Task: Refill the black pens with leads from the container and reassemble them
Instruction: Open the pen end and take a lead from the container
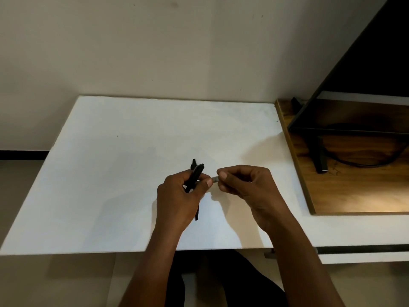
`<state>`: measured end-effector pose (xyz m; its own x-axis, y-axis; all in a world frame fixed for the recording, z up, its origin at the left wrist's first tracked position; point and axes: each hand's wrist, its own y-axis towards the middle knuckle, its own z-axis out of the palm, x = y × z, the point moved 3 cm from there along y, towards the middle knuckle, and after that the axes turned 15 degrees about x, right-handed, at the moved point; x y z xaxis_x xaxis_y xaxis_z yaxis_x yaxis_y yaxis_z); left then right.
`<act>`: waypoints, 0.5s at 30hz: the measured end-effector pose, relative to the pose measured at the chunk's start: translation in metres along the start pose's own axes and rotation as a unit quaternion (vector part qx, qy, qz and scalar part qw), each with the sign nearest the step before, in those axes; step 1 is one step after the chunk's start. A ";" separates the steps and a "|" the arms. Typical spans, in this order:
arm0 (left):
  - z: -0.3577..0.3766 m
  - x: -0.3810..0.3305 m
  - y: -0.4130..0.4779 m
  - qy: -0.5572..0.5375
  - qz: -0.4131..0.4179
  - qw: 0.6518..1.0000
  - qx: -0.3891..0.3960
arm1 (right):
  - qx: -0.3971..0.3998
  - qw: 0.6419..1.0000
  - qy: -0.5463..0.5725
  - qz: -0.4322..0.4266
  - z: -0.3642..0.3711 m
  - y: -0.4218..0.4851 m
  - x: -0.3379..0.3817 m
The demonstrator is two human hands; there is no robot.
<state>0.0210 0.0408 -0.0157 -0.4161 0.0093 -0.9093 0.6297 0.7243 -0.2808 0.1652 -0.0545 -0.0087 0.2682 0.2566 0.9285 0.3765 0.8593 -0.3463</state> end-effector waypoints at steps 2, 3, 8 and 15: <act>-0.001 -0.001 0.000 0.006 0.006 1.000 -0.002 | -0.003 1.000 0.024 0.013 0.000 0.000 -0.002; -0.001 -0.002 0.001 0.003 0.010 1.000 -0.001 | -0.001 0.999 0.039 0.021 -0.001 0.000 -0.003; 0.000 -0.006 0.001 -0.011 0.039 0.999 -0.021 | 0.031 0.986 0.152 0.059 0.007 0.001 -0.011; -0.002 -0.004 0.000 -0.116 0.000 0.993 -0.032 | 0.037 0.965 0.249 0.071 0.011 0.003 -0.013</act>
<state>0.0214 0.0420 -0.0117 -0.2481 -0.1443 -0.9579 0.5835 0.7671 -0.2667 0.1532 -0.0509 -0.0199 0.7117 0.1457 0.6873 0.2451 0.8653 -0.4372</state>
